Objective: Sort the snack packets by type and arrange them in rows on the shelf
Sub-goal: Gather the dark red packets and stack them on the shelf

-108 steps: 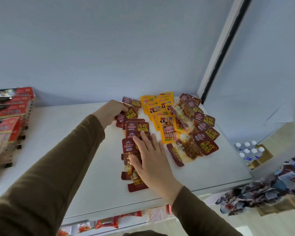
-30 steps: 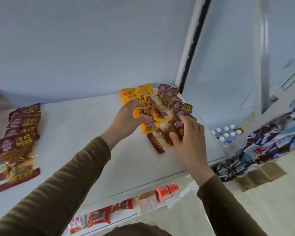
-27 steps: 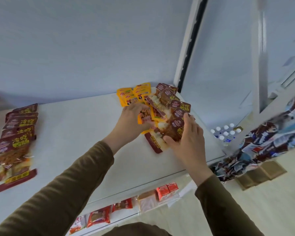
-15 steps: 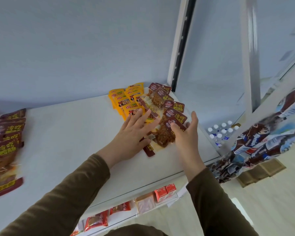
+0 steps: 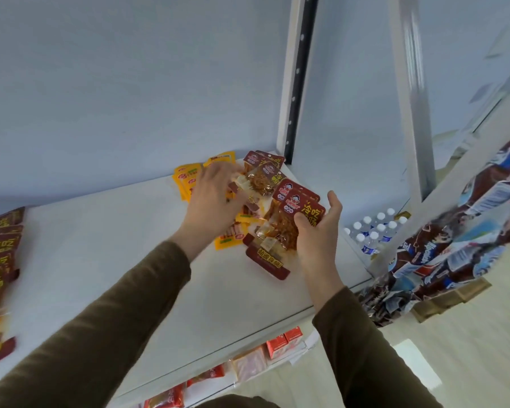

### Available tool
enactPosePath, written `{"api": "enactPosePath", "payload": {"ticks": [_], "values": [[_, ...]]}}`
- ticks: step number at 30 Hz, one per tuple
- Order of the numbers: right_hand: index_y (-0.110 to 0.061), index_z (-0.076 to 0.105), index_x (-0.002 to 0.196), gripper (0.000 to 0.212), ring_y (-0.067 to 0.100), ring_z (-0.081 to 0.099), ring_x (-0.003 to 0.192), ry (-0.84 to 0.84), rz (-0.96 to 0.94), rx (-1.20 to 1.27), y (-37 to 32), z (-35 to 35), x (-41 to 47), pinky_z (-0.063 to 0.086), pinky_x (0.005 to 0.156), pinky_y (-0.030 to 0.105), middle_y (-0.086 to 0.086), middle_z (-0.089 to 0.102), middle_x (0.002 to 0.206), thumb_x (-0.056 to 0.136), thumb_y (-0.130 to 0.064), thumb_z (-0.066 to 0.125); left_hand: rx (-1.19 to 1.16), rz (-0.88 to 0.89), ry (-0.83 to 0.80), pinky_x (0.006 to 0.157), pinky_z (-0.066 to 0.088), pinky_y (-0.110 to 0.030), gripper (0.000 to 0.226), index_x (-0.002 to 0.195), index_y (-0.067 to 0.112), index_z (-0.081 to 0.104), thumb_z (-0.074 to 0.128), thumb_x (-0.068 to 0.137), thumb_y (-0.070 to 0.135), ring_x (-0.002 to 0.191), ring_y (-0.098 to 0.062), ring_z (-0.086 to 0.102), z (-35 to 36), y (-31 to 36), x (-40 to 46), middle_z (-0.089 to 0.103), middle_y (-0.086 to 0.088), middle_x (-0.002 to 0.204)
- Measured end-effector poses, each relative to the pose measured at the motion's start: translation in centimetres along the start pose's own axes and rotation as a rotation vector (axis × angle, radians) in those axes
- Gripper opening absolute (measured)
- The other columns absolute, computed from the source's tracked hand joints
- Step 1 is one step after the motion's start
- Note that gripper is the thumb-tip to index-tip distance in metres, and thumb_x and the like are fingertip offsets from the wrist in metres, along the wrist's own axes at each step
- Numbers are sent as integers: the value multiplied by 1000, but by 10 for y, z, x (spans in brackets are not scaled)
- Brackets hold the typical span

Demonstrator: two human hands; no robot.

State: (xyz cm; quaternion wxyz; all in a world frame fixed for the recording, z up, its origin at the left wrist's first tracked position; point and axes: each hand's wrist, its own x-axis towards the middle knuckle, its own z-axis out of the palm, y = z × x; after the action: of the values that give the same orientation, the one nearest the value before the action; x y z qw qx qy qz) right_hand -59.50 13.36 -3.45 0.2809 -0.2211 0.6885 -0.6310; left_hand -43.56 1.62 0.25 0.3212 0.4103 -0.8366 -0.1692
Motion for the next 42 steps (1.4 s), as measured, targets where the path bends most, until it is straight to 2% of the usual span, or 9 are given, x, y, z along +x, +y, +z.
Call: {"api": "enactPosePath", "payload": {"ticks": [3,5,11,18,23,28,32,39,42], "values": [[-42,9,154,73,22,53,128,0,-46,-214,-7,12,4,53,98,41,5,49,140,101,-17,53,169,-216,-110,112,33,-46,72,149,14,43,56,93,58,138,-32,33,-1,-7,49,44,-10,148],[-31,1,158,82,31,38,140,17,-122,-543,-7,18,5,32,116,55,8,42,148,98,-20,56,312,-268,-232,113,33,-50,93,151,8,39,48,88,76,141,-37,31,6,-7,70,39,-16,153],[-24,-15,159,110,35,24,151,37,-237,-686,0,22,11,13,122,52,13,18,167,90,-54,65,526,-309,-530,122,22,-54,124,147,9,50,39,65,102,149,-42,26,40,-7,102,31,-22,161],[-35,-5,159,103,31,30,147,26,-344,-533,-1,30,19,26,118,55,0,20,165,92,-26,72,361,-227,-450,114,34,-51,88,134,12,52,72,74,73,134,-39,42,68,-3,117,52,-15,140],[-36,12,158,83,21,24,145,101,-370,-382,-4,20,26,28,118,54,-1,25,157,97,-7,60,-122,-154,-427,67,48,-26,62,116,25,39,86,79,40,93,-11,63,66,3,117,61,8,102],[-46,16,153,80,21,46,138,23,-128,68,-9,9,34,47,108,47,2,34,156,97,-9,60,-285,-107,-270,58,48,-11,54,114,31,39,82,84,37,81,7,66,62,8,100,65,15,102],[-46,30,145,68,11,70,106,-40,24,345,-11,2,32,62,84,33,2,64,126,96,-17,67,-466,-151,-150,58,51,-7,52,115,30,40,83,84,32,86,12,66,55,11,85,67,14,102],[-48,48,131,58,15,70,109,-232,-36,426,-40,-9,20,61,79,31,-2,72,115,84,-30,78,-814,-479,9,91,60,-47,52,130,24,50,80,88,25,104,-18,72,3,0,73,70,4,119],[-42,52,132,55,21,69,112,-414,-32,487,-56,5,13,59,86,36,1,71,118,86,-25,78,-997,-550,-58,76,64,-42,48,133,23,47,73,94,17,93,-21,76,-19,-6,58,72,-2,118]]}}
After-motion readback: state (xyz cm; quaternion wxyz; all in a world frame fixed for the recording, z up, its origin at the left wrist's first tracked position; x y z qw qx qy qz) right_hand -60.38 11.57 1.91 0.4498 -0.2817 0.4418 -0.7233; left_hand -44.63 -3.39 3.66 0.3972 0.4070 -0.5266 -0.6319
